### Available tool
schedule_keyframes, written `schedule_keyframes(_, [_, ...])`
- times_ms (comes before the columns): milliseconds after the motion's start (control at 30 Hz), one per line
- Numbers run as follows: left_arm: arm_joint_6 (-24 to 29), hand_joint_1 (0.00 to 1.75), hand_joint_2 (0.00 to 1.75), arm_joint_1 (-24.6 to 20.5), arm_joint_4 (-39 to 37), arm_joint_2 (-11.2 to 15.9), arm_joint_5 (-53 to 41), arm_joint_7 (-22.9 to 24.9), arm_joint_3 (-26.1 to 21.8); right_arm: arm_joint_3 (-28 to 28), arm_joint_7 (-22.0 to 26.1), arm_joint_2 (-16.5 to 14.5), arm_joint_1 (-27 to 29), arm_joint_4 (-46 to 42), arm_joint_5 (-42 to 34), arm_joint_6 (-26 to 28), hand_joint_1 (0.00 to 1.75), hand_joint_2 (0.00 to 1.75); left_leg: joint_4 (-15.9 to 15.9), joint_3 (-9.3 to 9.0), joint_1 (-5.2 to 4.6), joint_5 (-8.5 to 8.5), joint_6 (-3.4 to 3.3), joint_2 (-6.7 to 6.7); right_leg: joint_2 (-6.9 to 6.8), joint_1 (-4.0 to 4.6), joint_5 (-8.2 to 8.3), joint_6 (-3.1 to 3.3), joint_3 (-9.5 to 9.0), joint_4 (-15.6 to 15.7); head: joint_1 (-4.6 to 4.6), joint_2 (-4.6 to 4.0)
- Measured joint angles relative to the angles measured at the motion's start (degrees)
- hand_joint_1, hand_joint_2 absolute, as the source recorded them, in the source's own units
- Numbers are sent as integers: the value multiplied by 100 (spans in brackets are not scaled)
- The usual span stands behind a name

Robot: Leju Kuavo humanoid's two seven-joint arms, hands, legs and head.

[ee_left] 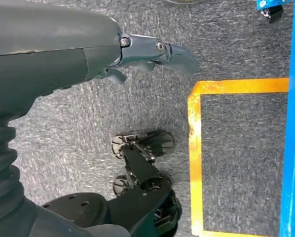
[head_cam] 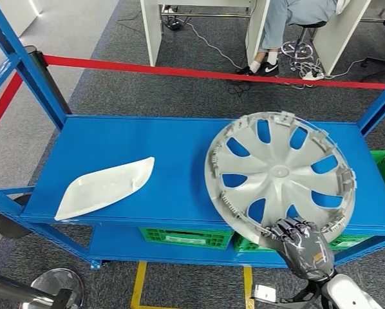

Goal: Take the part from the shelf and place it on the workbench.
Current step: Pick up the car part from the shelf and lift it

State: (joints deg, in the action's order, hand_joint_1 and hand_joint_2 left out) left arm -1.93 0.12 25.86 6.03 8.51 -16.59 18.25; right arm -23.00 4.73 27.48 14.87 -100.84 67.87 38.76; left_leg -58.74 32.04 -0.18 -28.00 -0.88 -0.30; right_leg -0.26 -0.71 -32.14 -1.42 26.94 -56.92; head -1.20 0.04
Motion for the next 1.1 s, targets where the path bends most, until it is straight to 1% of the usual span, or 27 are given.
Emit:
schedule_keyframes(67, [-7, 0, 175, 24, 1, 0, 116, -66, 0, 317, 545, -336, 93, -228, -62, 0, 175, 175, 0, 0, 0, 0, 0, -1, -4, 0, 0, 0, 0, 0, 0, 0])
schedule_keyframes(133, [-49, 0, 175, 59, 4, 1, 251, -144, -2, 598, 950, -655, 169, -478, -98, 1, 175, 175, 1, 0, 1, 0, 0, -1, -5, 1, -1, 0, 1, 0, 0, 0])
schedule_keyframes(267, [-111, 0, 175, 100, 11, 6, 396, -238, -8, 1024, 1357, -1113, 273, -953, -89, 2, 175, 175, 1, 0, 4, 0, 0, -1, -3, 1, -2, 1, 1, -1, -1, 0])
schedule_keyframes(400, [-113, 0, 175, 110, 13, 22, 405, -256, -9, 1282, 1550, -1369, 353, -1318, -51, 7, 175, 175, 2, 0, 2, 0, 0, 0, -1, -2, -2, 1, 14, 0, -1, 0])
schedule_keyframes(600, [-23, 0, 175, 117, 14, 23, 411, -285, -9, 1368, 1467, -1465, 486, -1577, -39, 8, 175, 175, 1, -1, 0, -1, 0, 0, -3, -4, -2, 1, 61, 1, -2, 0])
schedule_keyframes(633, [-9, 0, 175, 119, 14, 24, 408, -298, -9, 1371, 1433, -1470, 510, -1603, -50, 8, 175, 175, -8, -1, -10, -5, -18, -1, -6, -15, 12, -19, 51, 14, -2, 0])
schedule_keyframes(667, [3, 0, 175, 122, 15, 25, 399, -315, -8, 1372, 1403, -1473, 532, -1626, -70, 8, 175, 175, -3, -4, -21, 6, -52, -2, -7, -27, 34, -52, 31, 42, 0, 0])
schedule_keyframes(733, [24, 0, 175, 127, 26, 24, 373, -344, -7, 1370, 1357, -1483, 582, -1673, -147, 8, 175, 175, 140, -58, -15, 96, -162, 4, -9, -38, 26, -121, 3, 77, -1, 0])
schedule_keyframes(767, [31, 0, 175, 128, 37, 19, 361, -356, -7, 1370, 1339, -1486, 603, -1694, -209, 8, 175, 175, 242, -91, -1, 159, -208, 11, 1, -32, -61, -127, 51, -14, -5, 0])
schedule_keyframes(800, [38, 0, 175, 128, 48, 13, 354, -360, -8, 1369, 1326, -1488, 619, -1709, -271, 10, 175, 175, 330, -118, 14, 206, -238, 18, 10, -28, -210, -122, 162, -230, -17, 0])
schedule_keyframes(867, [52, 0, 175, 134, 61, -2, 350, -365, -9, 1367, 1315, -1489, 639, -1718, -364, 14, 175, 175, 373, -118, 15, 229, -255, 27, 25, -44, -555, -124, 517, -934, -35, 0])
schedule_keyframes(900, [56, 0, 175, 140, 62, -9, 349, -365, -9, 1366, 1313, -1489, 654, -1718, -386, 16, 175, 175, 370, -111, 16, 229, -250, 28, 24, -57, -645, -143, 677, -1249, -40, 0])
schedule_keyframes(933, [61, 0, 175, 147, 63, -16, 347, -365, -9, 1364, 1313, -1489, 673, -1718, -419, 16, 175, 175, 364, -107, 23, 227, -236, 28, 22, -76, -623, -168, 763, -1401, -40, 0])
schedule_keyframes(967, [72, 0, 175, 154, 66, -26, 341, -365, -9, 1360, 1309, -1489, 692, -1718, -478, 16, 175, 175, 351, -104, 38, 223, -211, 25, 19, -100, -482, -201, 746, -1336, -39, 0])
schedule_keyframes(1000, [92, 0, 175, 161, 69, -36, 331, -365, -9, 1352, 1294, -1489, 705, -1718, -561, 16, 175, 175, 323, -99, 60, 211, -172, 20, 14, -132, -255, -242, 624, -1061, -40, 0])
schedule_keyframes(1033, [120, 0, 175, 168, 73, -44, 316, -365, -9, 1341, 1266, -1489, 712, -1718, -651, 16, 175, 175, 276, -87, 84, 188, -121, 14, 13, -163, -61, -293, 453, -698, -41, 0])
schedule_keyframes(1067, [153, 0, 175, 174, 79, -47, 297, -364, -9, 1326, 1234, -1490, 717, -1720, -736, 16, 175, 175, 210, -56, 93, 162, -64, 3, 21, -175, 79, -318, 287, -388, -55, 0])
schedule_keyframes(1100, [186, 0, 175, 180, 85, -49, 269, -361, -9, 1313, 1195, -1490, 731, -1726, -812, 17, 175, 175, 142, -20, 90, 143, -9, -6, 30, -182, 136, -315, 190, -198, -68, 0])
